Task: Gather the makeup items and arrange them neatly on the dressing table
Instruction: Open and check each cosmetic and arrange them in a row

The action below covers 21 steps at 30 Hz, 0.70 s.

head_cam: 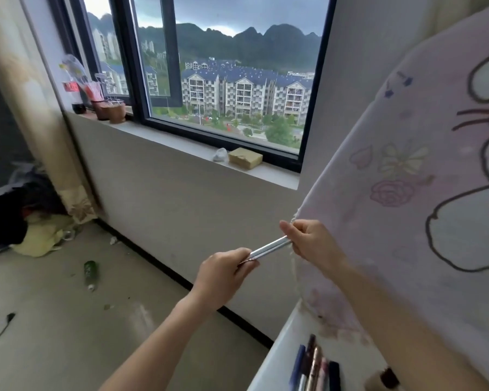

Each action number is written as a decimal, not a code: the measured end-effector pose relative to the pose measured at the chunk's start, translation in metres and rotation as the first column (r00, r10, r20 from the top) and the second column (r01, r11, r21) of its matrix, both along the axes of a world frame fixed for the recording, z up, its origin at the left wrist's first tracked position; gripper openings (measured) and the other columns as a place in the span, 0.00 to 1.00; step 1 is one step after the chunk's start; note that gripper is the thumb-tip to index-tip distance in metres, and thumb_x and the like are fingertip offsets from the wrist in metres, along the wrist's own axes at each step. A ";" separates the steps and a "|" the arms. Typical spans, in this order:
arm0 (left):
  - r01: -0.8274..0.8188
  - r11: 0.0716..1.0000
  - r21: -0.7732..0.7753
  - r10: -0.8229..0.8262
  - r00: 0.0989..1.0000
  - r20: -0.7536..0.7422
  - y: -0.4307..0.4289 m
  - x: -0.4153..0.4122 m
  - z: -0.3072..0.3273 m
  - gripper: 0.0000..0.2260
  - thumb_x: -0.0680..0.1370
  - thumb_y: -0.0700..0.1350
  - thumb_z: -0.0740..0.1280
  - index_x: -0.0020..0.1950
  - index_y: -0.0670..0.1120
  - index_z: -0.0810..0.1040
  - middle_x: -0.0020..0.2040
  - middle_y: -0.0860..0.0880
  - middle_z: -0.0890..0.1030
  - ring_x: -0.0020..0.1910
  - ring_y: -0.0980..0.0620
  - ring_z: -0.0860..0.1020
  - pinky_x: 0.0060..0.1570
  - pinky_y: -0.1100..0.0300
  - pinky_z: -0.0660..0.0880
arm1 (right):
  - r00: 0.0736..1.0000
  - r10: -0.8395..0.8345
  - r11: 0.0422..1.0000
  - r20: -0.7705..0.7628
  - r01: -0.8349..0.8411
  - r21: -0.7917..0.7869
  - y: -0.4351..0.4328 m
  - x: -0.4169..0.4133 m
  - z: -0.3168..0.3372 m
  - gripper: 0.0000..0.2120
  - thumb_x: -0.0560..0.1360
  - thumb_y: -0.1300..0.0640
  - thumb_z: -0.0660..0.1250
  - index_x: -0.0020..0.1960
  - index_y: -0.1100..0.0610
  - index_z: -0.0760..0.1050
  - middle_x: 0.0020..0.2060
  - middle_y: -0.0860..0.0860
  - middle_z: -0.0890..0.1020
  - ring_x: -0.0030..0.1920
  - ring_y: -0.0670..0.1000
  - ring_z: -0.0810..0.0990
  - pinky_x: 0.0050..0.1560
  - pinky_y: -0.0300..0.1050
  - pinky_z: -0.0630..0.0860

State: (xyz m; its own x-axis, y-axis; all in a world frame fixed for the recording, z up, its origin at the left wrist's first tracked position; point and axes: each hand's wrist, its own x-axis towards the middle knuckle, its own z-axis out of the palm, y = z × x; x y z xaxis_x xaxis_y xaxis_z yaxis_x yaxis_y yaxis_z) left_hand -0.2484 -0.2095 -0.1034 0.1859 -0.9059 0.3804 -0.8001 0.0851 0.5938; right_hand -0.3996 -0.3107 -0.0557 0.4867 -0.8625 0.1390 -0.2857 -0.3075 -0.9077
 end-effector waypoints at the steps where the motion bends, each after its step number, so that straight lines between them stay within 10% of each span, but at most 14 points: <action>1: 0.023 0.999 0.024 -0.023 1.000 -0.014 0.000 0.001 0.002 0.13 0.77 0.51 0.62 0.44 0.41 0.75 0.34 0.44 0.76 0.36 0.42 0.74 0.39 0.52 0.71 | 1.000 -0.006 1.000 -0.010 0.006 -0.026 -0.001 0.001 0.001 0.21 0.76 0.55 0.63 0.26 0.55 0.65 0.13 0.46 0.66 0.17 0.41 0.61 0.20 0.32 0.59; 6: 0.236 0.967 0.094 -0.183 0.903 -0.388 -0.002 0.006 0.007 0.15 0.78 0.44 0.63 0.40 0.32 0.72 0.28 0.51 0.65 0.28 0.54 0.62 0.30 0.60 0.60 | 0.996 0.093 0.992 -0.008 -0.093 -0.082 0.001 0.002 0.011 0.15 0.77 0.61 0.62 0.31 0.57 0.68 0.18 0.45 0.69 0.18 0.41 0.64 0.22 0.31 0.61; 12: 0.174 0.984 0.027 -0.161 0.952 -0.262 0.001 0.017 -0.001 0.12 0.78 0.43 0.63 0.42 0.34 0.74 0.29 0.51 0.66 0.30 0.56 0.63 0.32 0.62 0.61 | 0.957 0.271 0.960 -0.109 -0.260 0.105 0.003 -0.001 0.024 0.02 0.75 0.58 0.64 0.47 0.53 0.72 0.30 0.49 0.78 0.28 0.45 0.77 0.28 0.34 0.71; 15: 0.169 0.986 0.015 -0.159 0.954 -0.253 0.001 0.020 -0.004 0.15 0.78 0.46 0.62 0.42 0.34 0.74 0.30 0.49 0.67 0.31 0.55 0.63 0.33 0.60 0.61 | 0.966 0.172 0.984 -0.192 -0.160 0.075 0.004 0.005 0.019 0.17 0.78 0.50 0.59 0.34 0.58 0.73 0.17 0.48 0.74 0.17 0.44 0.68 0.19 0.34 0.64; 21: 0.181 0.983 0.042 -0.163 0.948 -0.274 0.001 0.026 -0.015 0.12 0.78 0.44 0.63 0.42 0.35 0.74 0.29 0.52 0.65 0.30 0.54 0.63 0.34 0.59 0.61 | 0.955 0.285 0.946 -0.083 -0.266 0.185 0.007 0.003 0.016 0.09 0.75 0.68 0.62 0.40 0.58 0.75 0.27 0.50 0.76 0.25 0.42 0.73 0.27 0.32 0.69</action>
State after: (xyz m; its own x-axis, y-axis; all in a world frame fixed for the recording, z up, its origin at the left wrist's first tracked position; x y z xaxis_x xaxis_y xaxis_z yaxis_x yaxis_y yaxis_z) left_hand -0.2223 -0.2085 -0.1185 0.1122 -0.9544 0.2767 -0.5870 0.1610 0.7934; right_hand -0.3964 -0.3039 -0.0392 0.7125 -0.6988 -0.0635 -0.3098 -0.2321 -0.9220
